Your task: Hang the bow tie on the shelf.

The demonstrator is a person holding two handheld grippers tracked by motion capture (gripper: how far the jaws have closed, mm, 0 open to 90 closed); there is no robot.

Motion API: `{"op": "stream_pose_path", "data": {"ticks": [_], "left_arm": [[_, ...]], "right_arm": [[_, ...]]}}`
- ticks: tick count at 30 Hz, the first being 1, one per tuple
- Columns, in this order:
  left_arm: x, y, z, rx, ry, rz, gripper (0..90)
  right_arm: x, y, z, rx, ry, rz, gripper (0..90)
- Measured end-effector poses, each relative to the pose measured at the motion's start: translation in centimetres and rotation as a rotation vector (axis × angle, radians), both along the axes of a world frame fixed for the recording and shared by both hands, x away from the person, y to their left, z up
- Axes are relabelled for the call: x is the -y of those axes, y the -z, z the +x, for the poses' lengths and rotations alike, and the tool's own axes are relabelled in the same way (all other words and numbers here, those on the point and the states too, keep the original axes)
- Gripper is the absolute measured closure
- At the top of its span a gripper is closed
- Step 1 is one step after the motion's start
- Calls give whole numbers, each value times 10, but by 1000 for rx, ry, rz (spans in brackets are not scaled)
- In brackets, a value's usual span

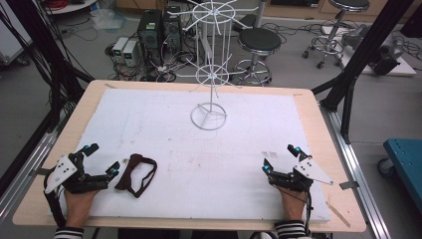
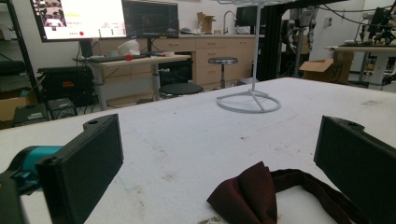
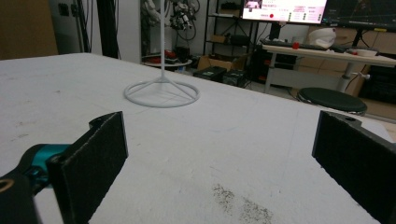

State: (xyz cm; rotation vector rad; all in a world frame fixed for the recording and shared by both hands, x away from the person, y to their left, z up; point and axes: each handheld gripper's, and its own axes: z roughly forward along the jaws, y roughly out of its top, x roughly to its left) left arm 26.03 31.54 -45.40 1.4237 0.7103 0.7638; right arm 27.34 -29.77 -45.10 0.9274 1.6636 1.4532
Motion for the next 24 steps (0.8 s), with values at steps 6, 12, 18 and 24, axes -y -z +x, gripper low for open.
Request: {"op": "stream_pose_path", "data": {"ticks": [6,12,18,24], "left_arm": [[-1,0,0,-7,4,-7,17],[-2,-1,4,-33,6,-2,17],[-7,-4,5,-44,-13,19,18],[-9,-18,9,-70,-2,54,17]], "right_arm": [[1,0,0,3,4,12,27],[-1,0,-2,1,3,-2,27],[0,0,-1,4,3,2,27],[0,0,-1,-1,4,4,27]]}}
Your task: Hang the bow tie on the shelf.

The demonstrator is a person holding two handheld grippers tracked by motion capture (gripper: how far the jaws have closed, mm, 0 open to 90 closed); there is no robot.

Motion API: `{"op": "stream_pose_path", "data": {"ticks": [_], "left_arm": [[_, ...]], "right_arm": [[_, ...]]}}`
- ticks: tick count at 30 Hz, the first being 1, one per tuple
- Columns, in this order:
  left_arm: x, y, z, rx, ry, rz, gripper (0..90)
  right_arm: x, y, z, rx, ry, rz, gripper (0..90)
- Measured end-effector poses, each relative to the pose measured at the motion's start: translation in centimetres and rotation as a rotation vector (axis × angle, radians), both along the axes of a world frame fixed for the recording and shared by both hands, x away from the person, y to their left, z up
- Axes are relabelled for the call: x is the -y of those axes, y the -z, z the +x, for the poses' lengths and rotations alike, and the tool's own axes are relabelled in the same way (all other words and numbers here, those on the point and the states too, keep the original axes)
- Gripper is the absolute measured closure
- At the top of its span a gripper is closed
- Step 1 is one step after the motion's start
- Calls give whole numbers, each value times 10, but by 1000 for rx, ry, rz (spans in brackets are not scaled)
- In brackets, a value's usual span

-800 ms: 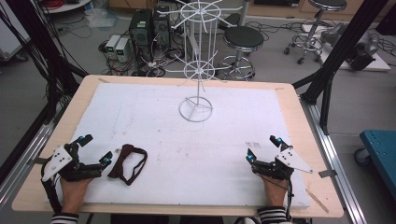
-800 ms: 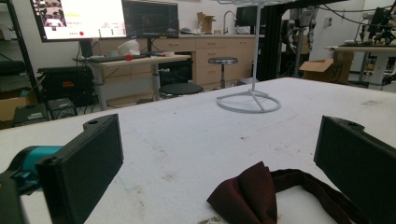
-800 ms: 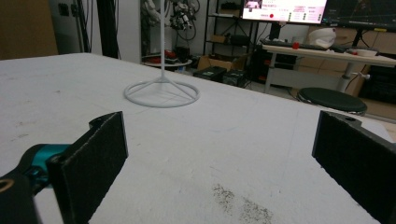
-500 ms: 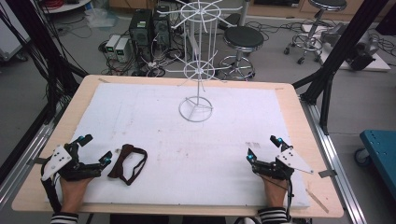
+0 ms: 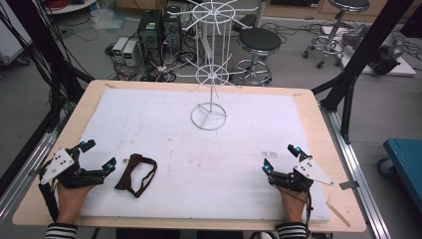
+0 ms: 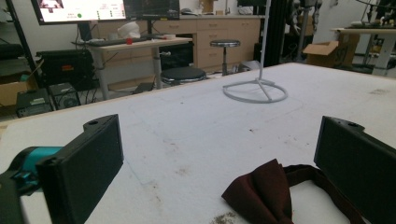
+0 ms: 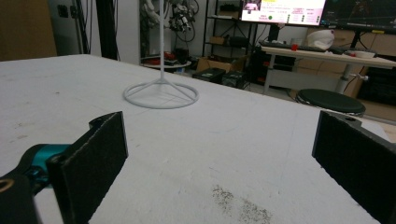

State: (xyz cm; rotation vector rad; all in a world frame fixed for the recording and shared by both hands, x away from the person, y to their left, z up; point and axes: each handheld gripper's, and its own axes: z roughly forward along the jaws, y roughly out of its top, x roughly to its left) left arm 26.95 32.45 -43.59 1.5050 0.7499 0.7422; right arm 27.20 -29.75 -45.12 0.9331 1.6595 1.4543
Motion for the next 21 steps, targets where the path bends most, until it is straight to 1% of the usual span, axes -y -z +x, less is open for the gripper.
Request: {"op": "stream_pose_path", "data": {"ticks": [6,9,12,15,17,21], "left_arm": [[2,-16,5,-33,37,59,17],[3,-23,9,-68,72,91,18],[7,-31,12,-90,95,150,17],[10,-40,14,-101,119,179,17],[12,-45,17,-118,138,198,17],[15,-55,21,-146,170,254,17]], "right_arm": [[0,0,0,2,0,-3,27],[0,0,0,3,-1,-2,27],[0,0,0,3,-1,-3,27],[0,0,0,3,1,-2,27],[0,0,0,3,1,-3,27],[0,0,0,0,1,0,27]]}}
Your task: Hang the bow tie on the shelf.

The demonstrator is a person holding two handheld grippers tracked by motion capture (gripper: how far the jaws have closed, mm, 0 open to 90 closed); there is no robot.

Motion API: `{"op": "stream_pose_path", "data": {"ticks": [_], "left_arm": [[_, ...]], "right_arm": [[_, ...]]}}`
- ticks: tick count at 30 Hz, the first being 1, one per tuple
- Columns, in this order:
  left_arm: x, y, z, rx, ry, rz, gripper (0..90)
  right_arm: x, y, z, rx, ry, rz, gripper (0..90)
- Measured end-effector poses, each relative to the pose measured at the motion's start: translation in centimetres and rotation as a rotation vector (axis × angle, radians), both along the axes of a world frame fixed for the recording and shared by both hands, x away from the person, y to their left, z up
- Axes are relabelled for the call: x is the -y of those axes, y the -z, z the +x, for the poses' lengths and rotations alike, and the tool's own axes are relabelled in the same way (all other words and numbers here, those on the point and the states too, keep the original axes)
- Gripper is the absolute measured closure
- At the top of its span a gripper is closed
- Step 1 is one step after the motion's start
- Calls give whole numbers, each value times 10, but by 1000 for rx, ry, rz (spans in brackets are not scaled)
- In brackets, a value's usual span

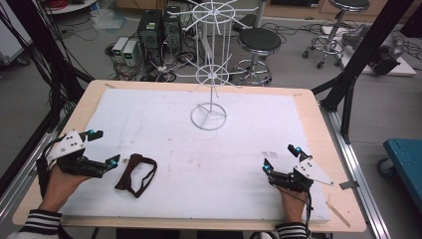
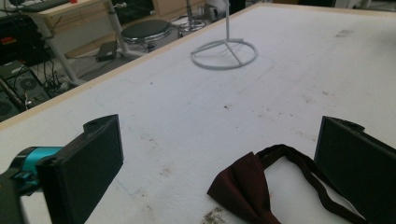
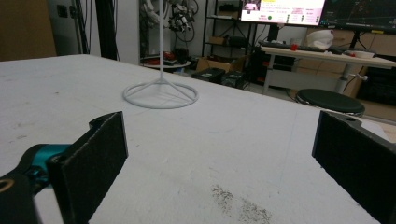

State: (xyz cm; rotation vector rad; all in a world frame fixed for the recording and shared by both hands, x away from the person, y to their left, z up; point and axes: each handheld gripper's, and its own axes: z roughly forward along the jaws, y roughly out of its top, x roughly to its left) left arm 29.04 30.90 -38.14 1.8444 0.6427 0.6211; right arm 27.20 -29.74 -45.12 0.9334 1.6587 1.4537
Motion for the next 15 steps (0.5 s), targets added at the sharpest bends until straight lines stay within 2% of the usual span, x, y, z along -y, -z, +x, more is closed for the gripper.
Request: {"op": "stream_pose_path", "data": {"ticks": [2,3,5,15], "left_arm": [[1,-4,2,-8,10,20,17],[4,-6,4,-26,23,47,17],[5,-8,5,-33,27,59,17],[19,-19,13,-77,81,194,17]], "right_arm": [[0,0,0,2,-1,-1,27],[0,0,0,-1,0,1,27],[0,0,0,-1,0,1,27],[0,0,0,2,1,3,27]]}}
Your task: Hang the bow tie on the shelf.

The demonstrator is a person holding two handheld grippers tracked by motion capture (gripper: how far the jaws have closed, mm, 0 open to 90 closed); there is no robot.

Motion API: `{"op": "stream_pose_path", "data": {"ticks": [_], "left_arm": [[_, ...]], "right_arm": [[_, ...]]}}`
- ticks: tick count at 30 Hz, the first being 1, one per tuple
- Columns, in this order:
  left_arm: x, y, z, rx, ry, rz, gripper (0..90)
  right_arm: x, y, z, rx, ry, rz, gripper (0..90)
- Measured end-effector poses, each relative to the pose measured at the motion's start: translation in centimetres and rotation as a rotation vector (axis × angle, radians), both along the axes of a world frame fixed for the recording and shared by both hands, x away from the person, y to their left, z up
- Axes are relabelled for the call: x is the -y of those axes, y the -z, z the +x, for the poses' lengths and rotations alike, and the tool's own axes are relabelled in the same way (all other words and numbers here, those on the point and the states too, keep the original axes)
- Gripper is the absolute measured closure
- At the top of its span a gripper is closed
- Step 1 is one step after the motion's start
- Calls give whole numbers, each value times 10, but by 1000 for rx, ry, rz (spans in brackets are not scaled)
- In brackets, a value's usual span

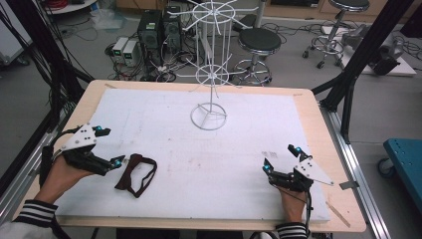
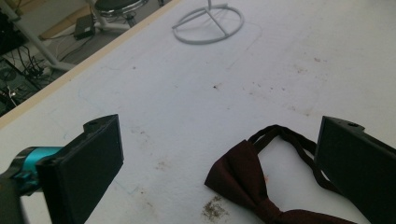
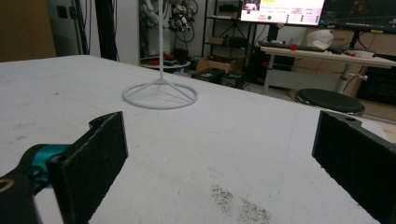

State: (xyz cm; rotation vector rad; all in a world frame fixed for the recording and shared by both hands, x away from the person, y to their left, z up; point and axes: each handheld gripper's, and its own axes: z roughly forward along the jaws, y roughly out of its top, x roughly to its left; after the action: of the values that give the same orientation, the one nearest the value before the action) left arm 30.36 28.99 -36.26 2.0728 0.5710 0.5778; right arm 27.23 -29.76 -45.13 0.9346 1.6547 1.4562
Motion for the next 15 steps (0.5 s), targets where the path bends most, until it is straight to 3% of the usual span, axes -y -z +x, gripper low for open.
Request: {"op": "stream_pose_path", "data": {"ticks": [11,15], "left_arm": [[13,4,6,-70,52,139,17],[17,7,9,-95,49,158,17]], "right_arm": [[0,0,0,0,0,-2,27],[0,0,0,-2,-1,-1,27]]}}
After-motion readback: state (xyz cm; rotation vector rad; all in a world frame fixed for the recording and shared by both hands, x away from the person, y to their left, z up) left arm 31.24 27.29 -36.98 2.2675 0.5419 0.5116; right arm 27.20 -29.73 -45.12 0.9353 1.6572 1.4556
